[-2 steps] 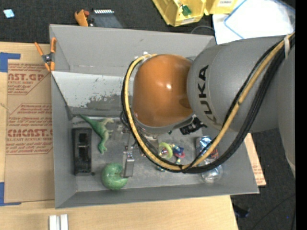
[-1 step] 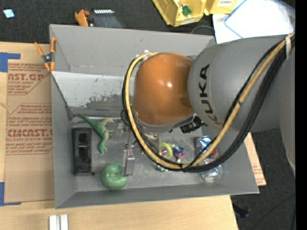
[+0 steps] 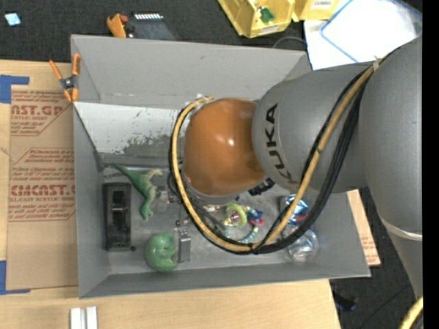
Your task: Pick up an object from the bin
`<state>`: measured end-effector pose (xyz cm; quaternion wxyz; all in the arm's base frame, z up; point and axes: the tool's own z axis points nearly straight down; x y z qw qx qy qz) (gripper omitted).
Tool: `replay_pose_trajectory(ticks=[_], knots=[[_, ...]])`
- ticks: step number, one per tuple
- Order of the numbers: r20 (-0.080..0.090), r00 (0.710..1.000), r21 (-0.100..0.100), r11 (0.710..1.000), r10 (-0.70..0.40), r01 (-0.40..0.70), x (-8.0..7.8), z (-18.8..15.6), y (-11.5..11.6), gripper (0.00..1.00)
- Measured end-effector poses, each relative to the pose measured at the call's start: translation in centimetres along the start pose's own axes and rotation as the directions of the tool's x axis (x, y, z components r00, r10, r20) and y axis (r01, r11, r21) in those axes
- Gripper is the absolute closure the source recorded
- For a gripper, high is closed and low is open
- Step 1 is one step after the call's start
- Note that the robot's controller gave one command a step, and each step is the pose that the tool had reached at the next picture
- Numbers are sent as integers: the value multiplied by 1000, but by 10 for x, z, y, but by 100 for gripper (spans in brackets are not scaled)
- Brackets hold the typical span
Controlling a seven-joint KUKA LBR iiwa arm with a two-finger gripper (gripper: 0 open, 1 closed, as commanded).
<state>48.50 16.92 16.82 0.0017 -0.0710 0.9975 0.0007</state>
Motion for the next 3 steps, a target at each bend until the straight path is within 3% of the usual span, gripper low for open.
replay_pose_trajectory(ticks=[1,2,3], knots=[[-1,987,0,987,-159,159,4,22,-5,0],[-1,941,-2,941,-339,339,4,18,6,0],[20,914,5,914,-405,405,2,99,-3,0]])
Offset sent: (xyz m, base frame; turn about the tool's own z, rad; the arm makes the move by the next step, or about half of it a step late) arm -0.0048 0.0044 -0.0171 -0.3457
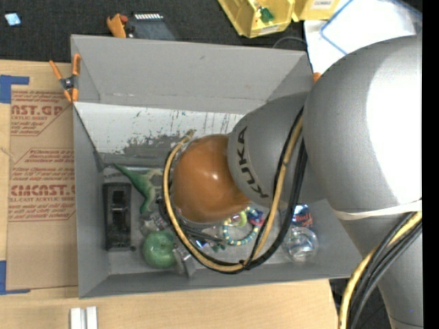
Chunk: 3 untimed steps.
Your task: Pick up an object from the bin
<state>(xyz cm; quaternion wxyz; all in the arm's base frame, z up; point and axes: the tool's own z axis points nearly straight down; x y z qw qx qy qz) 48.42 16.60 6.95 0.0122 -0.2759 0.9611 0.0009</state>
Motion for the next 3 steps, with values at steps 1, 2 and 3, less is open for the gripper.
replay_pose_trajectory(ticks=[1,2,3], knots=[[-4,960,-6,960,-280,280,-9,0,14,100],[-4,960,-7,960,-280,280,-9,0,14,100],[-11,960,-11,960,-280,280,-7,-13,15,100]])
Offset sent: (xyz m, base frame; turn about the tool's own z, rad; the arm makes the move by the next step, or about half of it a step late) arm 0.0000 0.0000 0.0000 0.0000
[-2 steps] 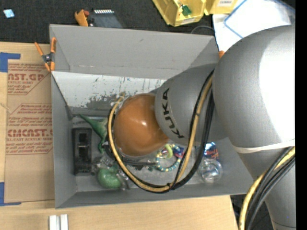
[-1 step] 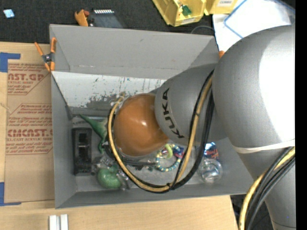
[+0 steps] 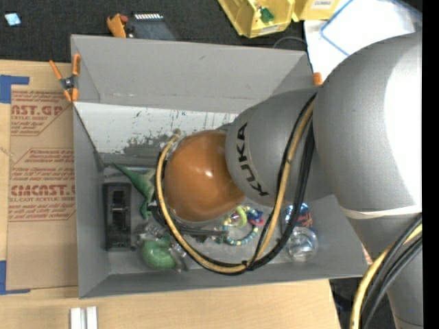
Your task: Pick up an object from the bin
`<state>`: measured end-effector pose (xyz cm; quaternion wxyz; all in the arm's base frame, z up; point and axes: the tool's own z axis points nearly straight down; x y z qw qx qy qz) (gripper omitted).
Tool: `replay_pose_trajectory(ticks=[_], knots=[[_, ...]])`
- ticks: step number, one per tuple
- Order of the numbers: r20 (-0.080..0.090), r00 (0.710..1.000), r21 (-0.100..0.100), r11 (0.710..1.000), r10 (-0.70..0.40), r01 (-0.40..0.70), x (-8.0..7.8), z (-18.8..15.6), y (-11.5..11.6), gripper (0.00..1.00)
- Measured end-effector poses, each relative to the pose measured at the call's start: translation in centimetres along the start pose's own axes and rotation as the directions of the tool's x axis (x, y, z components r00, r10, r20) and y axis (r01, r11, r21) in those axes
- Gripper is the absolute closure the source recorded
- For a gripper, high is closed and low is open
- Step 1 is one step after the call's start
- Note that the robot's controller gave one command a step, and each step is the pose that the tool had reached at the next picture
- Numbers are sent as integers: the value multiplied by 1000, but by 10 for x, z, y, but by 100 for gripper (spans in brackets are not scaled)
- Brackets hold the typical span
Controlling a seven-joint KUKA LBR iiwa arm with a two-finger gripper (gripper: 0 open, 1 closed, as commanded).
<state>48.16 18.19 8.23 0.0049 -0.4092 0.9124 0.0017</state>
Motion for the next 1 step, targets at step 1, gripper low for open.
replay_pose_trajectory(ticks=[1], knots=[[7,1000,4,1000,0,0,-2,-30,-1,100]])
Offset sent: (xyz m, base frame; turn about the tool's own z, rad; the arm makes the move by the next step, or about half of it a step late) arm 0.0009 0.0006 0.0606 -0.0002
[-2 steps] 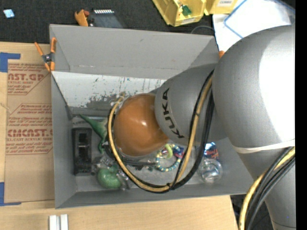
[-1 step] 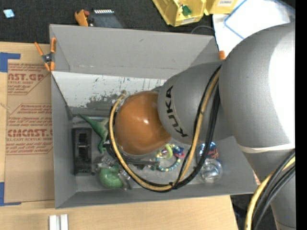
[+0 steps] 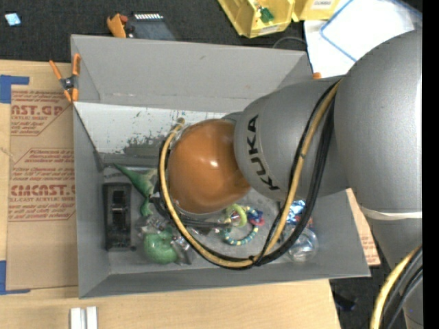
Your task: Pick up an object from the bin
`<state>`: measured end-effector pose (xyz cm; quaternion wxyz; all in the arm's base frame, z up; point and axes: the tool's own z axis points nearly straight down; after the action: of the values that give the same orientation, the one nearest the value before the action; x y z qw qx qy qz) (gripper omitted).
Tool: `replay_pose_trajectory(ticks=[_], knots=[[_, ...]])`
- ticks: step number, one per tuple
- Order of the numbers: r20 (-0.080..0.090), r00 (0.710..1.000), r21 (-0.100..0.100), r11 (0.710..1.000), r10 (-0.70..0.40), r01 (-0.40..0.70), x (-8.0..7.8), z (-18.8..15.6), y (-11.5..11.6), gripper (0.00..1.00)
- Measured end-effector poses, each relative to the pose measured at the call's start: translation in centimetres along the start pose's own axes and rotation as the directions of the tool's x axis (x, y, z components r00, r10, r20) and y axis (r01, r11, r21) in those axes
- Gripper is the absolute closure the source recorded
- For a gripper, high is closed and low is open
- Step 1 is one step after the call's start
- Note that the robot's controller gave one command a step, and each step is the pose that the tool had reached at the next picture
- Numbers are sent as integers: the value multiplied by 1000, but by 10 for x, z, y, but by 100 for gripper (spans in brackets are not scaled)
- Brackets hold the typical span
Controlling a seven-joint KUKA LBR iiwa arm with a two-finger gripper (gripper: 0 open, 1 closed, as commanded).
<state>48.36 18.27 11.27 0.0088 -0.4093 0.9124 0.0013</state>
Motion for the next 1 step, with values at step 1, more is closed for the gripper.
replay_pose_trajectory(ticks=[1], knots=[[-2,1000,-2,1000,0,0,0,-20,1,100]])
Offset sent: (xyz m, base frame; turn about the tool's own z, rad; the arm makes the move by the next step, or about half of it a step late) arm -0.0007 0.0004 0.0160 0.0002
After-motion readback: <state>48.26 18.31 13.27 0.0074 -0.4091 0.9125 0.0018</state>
